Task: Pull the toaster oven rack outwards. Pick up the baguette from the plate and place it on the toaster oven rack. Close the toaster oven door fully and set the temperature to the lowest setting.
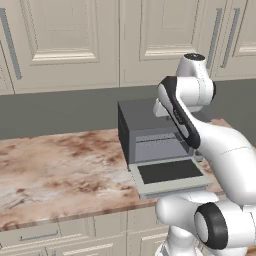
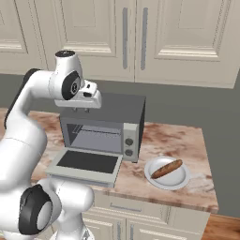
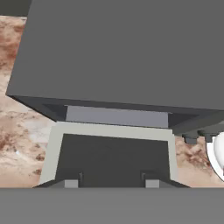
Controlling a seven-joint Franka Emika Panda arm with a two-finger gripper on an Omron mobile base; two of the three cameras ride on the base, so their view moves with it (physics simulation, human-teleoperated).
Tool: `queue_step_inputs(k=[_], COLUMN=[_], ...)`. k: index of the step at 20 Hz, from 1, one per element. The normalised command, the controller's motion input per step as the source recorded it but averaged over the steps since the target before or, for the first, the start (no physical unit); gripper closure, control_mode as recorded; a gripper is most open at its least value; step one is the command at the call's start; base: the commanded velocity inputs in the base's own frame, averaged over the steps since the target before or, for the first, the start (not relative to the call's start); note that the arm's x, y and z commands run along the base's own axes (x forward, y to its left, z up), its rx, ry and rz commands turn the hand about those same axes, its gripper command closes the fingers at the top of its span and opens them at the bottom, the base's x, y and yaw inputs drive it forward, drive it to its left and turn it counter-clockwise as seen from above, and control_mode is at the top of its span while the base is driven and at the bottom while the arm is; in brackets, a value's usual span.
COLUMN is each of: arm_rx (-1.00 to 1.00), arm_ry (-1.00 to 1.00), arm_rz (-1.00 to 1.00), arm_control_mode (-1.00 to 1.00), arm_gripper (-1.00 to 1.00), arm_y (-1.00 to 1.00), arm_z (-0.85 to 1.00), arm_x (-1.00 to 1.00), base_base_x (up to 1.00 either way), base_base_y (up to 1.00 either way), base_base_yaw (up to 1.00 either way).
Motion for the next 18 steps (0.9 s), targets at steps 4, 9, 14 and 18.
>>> queue_step_inputs(k=[4,9,14,18], arm_rx=[0.00,0.01,0.05,0.11], arm_ry=[-0.01,-0.03,-0.04,-0.16], arm_rz=[0.01,0.00,-0.04,-0.06], arm_control_mode=[-1.00,-1.00,-1.00,-1.00], arm_gripper=[-1.00,-1.00,-1.00,-1.00], arm_y=[0.09,0.15,-0.05,-0.24], arm_z=[0.00,0.00,-0.10,-0.38], arm_x=[-0.21,-0.57,-0.84,-0.63], base_base_x=[0.00,0.00,0.00,0.00], base_base_y=[0.00,0.00,0.00,0.00], base_base_yaw=[0.00,0.00,0.00,0.00])
